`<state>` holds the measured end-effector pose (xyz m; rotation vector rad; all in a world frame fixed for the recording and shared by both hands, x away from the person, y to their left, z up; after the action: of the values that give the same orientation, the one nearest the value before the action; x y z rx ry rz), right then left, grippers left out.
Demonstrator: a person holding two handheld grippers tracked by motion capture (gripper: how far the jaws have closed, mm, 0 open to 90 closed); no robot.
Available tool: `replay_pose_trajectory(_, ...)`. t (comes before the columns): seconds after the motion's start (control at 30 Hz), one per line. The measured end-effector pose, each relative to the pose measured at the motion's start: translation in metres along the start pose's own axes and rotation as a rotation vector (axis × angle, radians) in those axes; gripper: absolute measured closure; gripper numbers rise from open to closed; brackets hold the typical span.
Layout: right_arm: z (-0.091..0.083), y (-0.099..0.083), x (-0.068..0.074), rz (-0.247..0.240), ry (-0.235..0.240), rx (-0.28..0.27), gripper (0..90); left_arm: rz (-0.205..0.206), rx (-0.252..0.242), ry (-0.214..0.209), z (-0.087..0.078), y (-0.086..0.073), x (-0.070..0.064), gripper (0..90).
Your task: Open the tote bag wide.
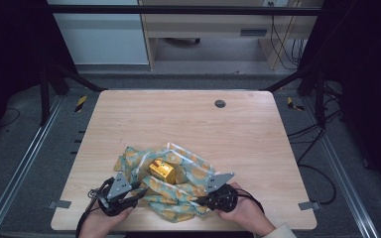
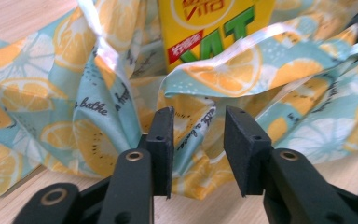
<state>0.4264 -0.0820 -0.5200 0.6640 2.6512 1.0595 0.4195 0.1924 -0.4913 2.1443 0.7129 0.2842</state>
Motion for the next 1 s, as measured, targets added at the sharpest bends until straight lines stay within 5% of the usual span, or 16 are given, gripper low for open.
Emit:
replay_pose_trajectory(0.27, -0.002, -0.002, 0.0, 0.003, 0.002, 0.009, 90.0, -0.028, -0.086, 0.004, 0.004, 0.016, 0.004, 56.5)
replay_pose_trajectory(0.57, -0.002, -0.002, 0.0, -0.005, -0.003, 0.003, 87.0, -0.029, 0.026, -0.014, 0.029, 0.008, 0.009, 48.4)
replay_pose_trajectory(0.73, -0.008, 0.005, -0.004, 0.007, -0.033, -0.043, 68.0, -0.018, 0.077, -0.019, 0.036, 0.002, 0.011, 59.5)
replay_pose_trajectory(1.0, -0.025, 0.025, -0.012, 0.027, -0.086, -0.124, 41.2, 0.016, 0.079, -0.036, 0.032, 0.003, 0.007, 84.3)
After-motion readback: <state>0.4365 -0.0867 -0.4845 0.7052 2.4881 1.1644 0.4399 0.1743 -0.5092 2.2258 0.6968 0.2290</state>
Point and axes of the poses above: each handheld gripper's, and its own axes: z roughly forward along the jaws, y roughly out of its top, x roughly to its left, the point moved 5 cm from there along z, roughly forward along the jaws, and after that the axes turned 10 degrees about -y, right-handed, at the moved point
